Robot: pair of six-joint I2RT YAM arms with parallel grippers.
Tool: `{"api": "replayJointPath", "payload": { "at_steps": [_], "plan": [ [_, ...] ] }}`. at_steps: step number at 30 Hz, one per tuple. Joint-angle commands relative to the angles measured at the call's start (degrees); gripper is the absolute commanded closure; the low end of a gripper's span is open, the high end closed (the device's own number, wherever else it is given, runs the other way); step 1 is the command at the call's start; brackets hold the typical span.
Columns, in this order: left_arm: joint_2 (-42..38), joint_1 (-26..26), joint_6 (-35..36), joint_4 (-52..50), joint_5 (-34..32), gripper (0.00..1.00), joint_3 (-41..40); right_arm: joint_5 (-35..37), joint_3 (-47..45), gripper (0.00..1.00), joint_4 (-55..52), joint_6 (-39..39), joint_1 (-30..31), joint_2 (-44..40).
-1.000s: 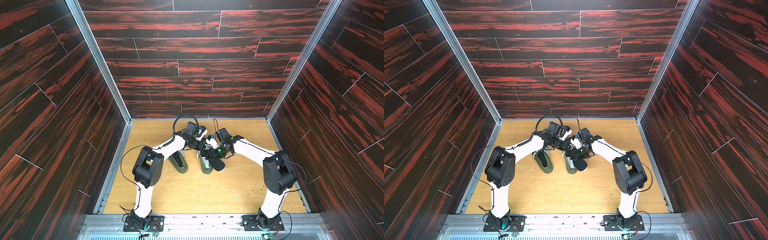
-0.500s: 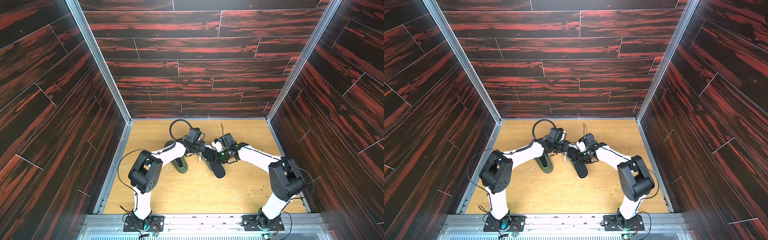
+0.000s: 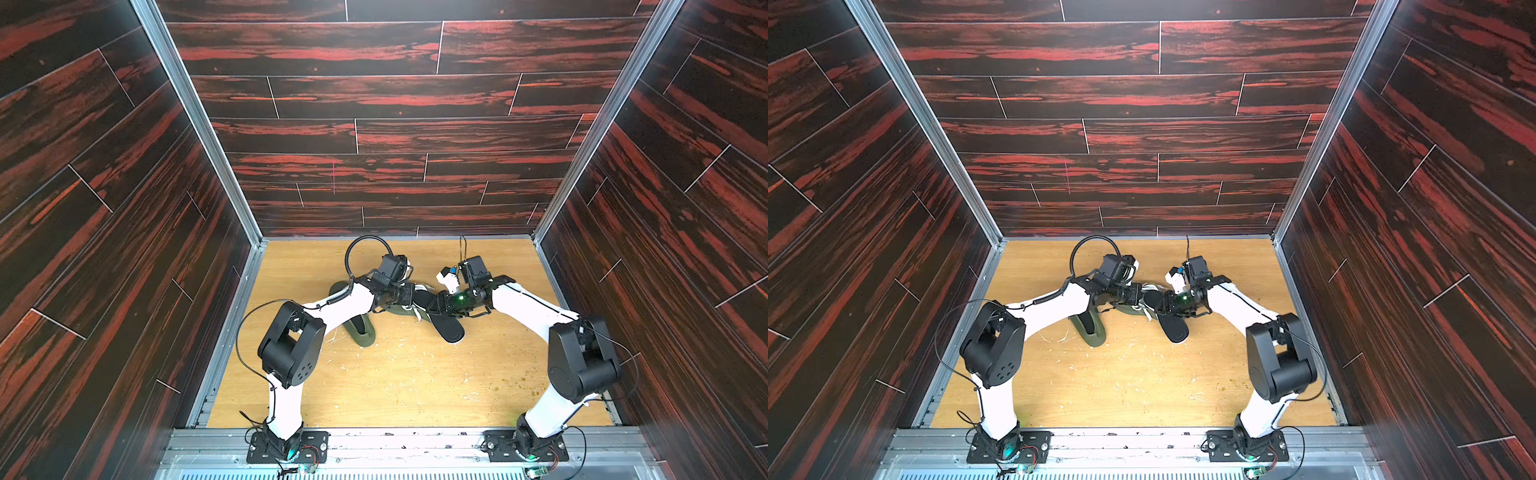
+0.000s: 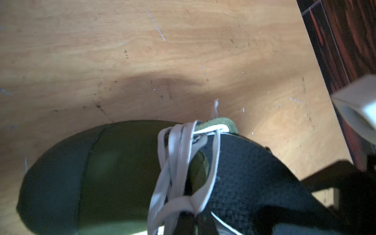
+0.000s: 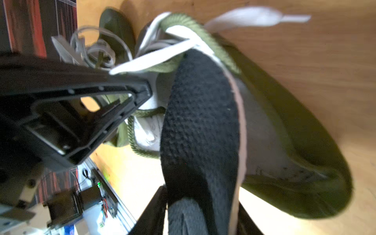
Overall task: Insert the insole into the shoe
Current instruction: Place the insole in the shoe.
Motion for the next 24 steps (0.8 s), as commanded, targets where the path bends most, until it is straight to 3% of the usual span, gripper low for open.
{"api": "replayJointPath", "payload": {
  "at_steps": [1,7,13,24],
  "plan": [
    [0.3,-0.5,8.6,-0.6,5.6,1.00,4.1,-2.3,4.1,0.56,-4.6,-6.2,-0.1,3.7],
    [0.4,0.1,18.1,-5.3,3.1,1.00,5.9,-3.3,7.2,0.56,-11.4,-11.4,-1.5,4.4],
    [0.9,1.7,29.5,-7.0,8.2,1.00,7.2,-8.3,10.3,0.57,-16.6,-14.4,-2.2,4.6],
    [1.2,3.2,38.1,-9.9,16.2,1.00,9.9,-5.8,3.2,0.57,-16.1,-13.5,-2.0,0.7]
  ]
}}
